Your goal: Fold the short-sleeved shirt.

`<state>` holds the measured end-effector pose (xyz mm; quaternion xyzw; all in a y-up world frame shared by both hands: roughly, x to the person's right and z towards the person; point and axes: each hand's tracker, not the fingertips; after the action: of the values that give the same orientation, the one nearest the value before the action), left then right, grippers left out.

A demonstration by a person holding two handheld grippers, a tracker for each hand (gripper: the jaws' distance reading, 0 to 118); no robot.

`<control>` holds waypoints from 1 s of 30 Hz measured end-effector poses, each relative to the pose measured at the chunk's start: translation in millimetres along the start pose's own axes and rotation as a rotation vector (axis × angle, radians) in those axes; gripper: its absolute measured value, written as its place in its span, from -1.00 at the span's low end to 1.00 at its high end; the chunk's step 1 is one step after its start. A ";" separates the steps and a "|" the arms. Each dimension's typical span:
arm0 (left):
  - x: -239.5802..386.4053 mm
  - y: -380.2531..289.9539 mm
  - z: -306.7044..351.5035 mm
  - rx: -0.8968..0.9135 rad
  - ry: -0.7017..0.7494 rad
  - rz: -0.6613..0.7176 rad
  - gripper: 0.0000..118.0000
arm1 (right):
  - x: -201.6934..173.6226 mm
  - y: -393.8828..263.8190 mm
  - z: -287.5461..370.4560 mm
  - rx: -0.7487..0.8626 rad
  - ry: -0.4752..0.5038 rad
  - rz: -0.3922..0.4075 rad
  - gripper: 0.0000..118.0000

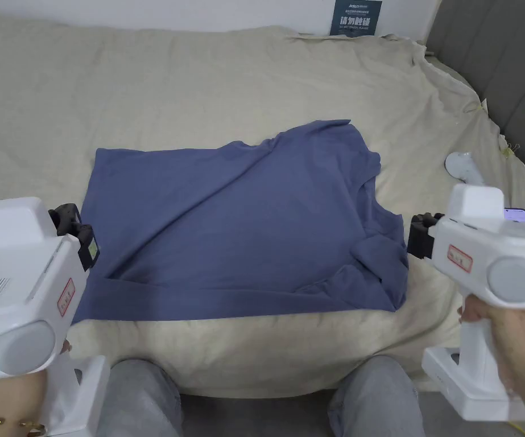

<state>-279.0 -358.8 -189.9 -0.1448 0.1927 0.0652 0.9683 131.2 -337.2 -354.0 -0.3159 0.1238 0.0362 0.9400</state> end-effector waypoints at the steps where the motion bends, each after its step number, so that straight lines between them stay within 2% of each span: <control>1: 0.4 -0.6 -0.6 -0.006 -0.001 -0.003 -1.00 | -2.0 6.9 -9.0 -0.052 0.014 0.016 -1.00; 4: 0.7 -2.2 -1.8 -0.013 -0.001 -0.003 -1.00 | -8.5 26.0 -42.3 -0.194 0.009 0.047 -0.94; 5: 0.6 -2.3 -1.9 -0.015 -0.002 -0.002 -1.00 | -11.4 31.5 -52.8 -0.244 0.013 0.044 -0.80; 6: 0.1 -2.9 -2.3 -0.015 -0.003 0.000 -1.00 | -11.9 35.1 -64.6 -0.268 0.030 0.030 -0.55; 7: 0.0 -2.9 -2.3 -0.015 -0.003 0.001 -1.00 | -12.9 38.3 -76.6 -0.323 0.040 0.032 -0.06; 8: -0.2 -2.8 -2.3 -0.015 -0.003 0.002 -1.00 | -15.4 40.4 -88.1 -0.367 0.029 0.025 0.29; 9: -0.5 -2.6 -2.1 -0.015 -0.002 0.003 -1.00 | -20.0 42.5 -96.1 -0.390 0.005 0.026 0.49; 10: -0.9 -2.0 -1.3 -0.014 0.000 0.003 -1.00 | -24.5 43.9 -103.9 -0.413 -0.002 0.055 0.51; 15: -7.1 -1.9 -4.3 -0.025 0.011 0.014 -1.00 | -48.4 39.4 -135.5 -0.497 -0.085 0.208 0.51; 21: -12.4 -3.1 -4.8 -0.033 0.024 0.017 -1.00 | -50.7 26.0 -148.8 -0.553 -0.145 0.214 0.49; 23: -13.9 -3.7 -5.4 -0.036 0.026 0.018 -1.00 | -49.9 22.9 -148.2 -0.548 -0.163 0.232 0.14; 24: -14.3 -4.0 -5.7 -0.037 0.027 0.019 -1.00 | -48.6 22.2 -147.6 -0.537 -0.177 0.241 -0.25; 25: -14.3 -4.1 -6.1 -0.038 0.027 0.019 -1.00 | -46.7 22.5 -147.3 -0.534 -0.187 0.244 -0.81; 26: -14.8 -4.8 -6.6 -0.040 0.028 0.020 -1.00 | -44.7 20.9 -146.3 -0.526 -0.195 0.241 -0.94; 30: -13.7 -5.6 -5.0 -0.038 0.028 0.023 -1.00 | -31.6 22.4 -136.0 -0.505 -0.170 0.206 -0.96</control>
<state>-292.3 -366.6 -187.6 -0.1618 0.2067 0.0781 0.9618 68.9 -401.1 -463.8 -0.5218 0.0632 0.1874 0.8298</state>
